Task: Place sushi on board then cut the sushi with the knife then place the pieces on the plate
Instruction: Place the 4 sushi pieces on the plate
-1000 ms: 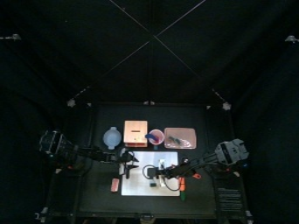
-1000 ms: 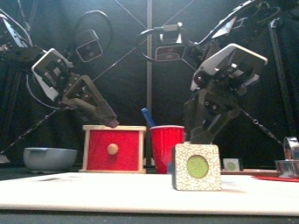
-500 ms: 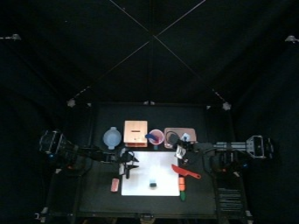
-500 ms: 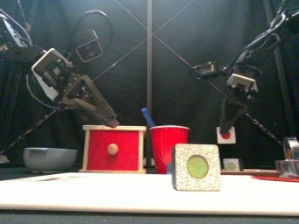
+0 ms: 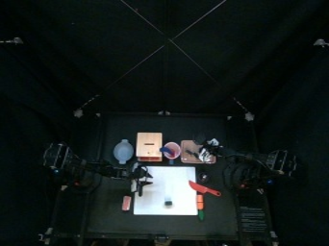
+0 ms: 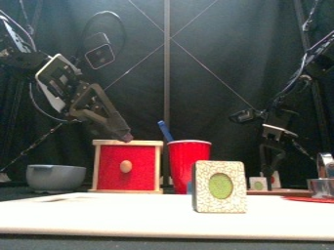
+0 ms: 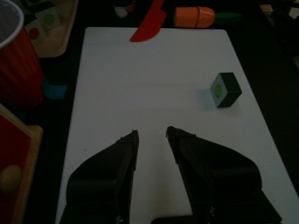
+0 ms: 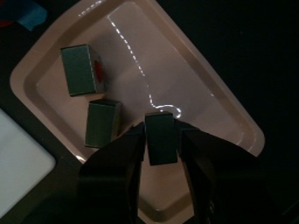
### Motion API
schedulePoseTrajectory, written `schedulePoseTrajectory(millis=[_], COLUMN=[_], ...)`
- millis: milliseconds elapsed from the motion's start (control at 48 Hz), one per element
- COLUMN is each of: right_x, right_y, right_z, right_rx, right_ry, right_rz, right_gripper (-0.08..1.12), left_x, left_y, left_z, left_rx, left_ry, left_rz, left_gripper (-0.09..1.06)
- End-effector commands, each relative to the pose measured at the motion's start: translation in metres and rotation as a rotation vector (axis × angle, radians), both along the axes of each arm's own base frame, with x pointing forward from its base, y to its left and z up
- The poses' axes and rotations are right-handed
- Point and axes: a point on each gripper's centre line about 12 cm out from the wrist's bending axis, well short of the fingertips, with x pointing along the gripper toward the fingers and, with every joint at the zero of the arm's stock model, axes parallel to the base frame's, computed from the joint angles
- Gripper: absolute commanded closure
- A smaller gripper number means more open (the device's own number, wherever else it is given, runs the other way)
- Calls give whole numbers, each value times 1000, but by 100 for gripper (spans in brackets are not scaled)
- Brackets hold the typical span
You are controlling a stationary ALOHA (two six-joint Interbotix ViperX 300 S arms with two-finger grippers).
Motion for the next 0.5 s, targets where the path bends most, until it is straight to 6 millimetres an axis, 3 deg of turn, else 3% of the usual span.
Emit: schedulePoseTrajectory(millis=[21,271,500], right_x=[1,11,49], right_y=[-5,-1,54], right_z=[2,29,72], right_rx=[-11,-74,-117], right_ry=[-13,-61,-188], right_rz=[-6,43,266], right_gripper=[26,23,23], left_x=[6,6,6], left_y=[0,1,1], left_z=[8,8,7], left_rx=[-1,-2,-4], left_ry=[-28,-27,-26], left_rz=[3,5,7], left_gripper=[23,23,23])
